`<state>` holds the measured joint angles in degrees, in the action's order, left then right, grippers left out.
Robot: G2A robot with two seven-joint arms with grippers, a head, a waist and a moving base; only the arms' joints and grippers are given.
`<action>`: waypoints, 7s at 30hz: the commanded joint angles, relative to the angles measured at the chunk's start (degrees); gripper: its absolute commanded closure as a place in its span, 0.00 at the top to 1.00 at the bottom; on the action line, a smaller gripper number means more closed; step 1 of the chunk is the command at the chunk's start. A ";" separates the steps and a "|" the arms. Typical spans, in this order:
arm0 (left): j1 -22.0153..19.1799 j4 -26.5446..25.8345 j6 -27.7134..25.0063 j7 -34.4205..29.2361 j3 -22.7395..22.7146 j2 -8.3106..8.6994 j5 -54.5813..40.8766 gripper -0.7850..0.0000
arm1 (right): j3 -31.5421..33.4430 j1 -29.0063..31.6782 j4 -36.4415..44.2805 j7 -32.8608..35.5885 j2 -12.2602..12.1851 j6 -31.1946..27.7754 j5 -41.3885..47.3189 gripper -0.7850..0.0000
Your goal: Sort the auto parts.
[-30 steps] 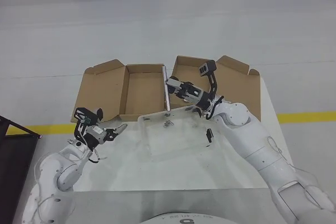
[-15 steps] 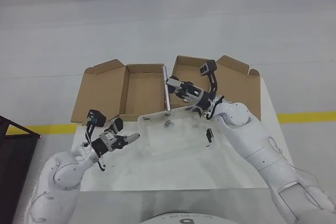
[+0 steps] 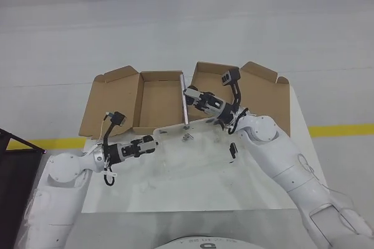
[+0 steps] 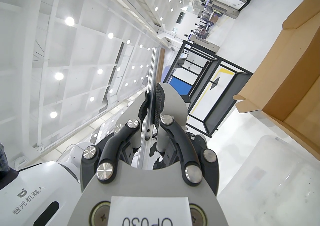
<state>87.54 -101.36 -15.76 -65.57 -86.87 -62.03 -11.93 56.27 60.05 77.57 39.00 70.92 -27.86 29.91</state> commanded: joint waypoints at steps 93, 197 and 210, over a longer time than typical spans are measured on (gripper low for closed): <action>-7.99 7.56 9.12 7.78 4.43 1.68 -12.63 0.00 | 4.42 3.20 2.51 2.98 2.64 1.20 -6.83 1.00; -12.73 10.72 -12.33 48.97 21.92 -1.16 57.36 1.00 | 25.97 14.64 11.43 -3.38 -1.04 0.23 -3.84 1.00; -13.40 11.89 -8.20 54.96 28.79 -2.09 79.25 1.00 | 28.57 15.80 11.36 -4.38 -1.47 0.23 -5.42 1.00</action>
<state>73.95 -89.49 -23.35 -10.14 -58.52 -64.13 66.41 84.90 75.86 89.06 34.61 69.44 -27.59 24.40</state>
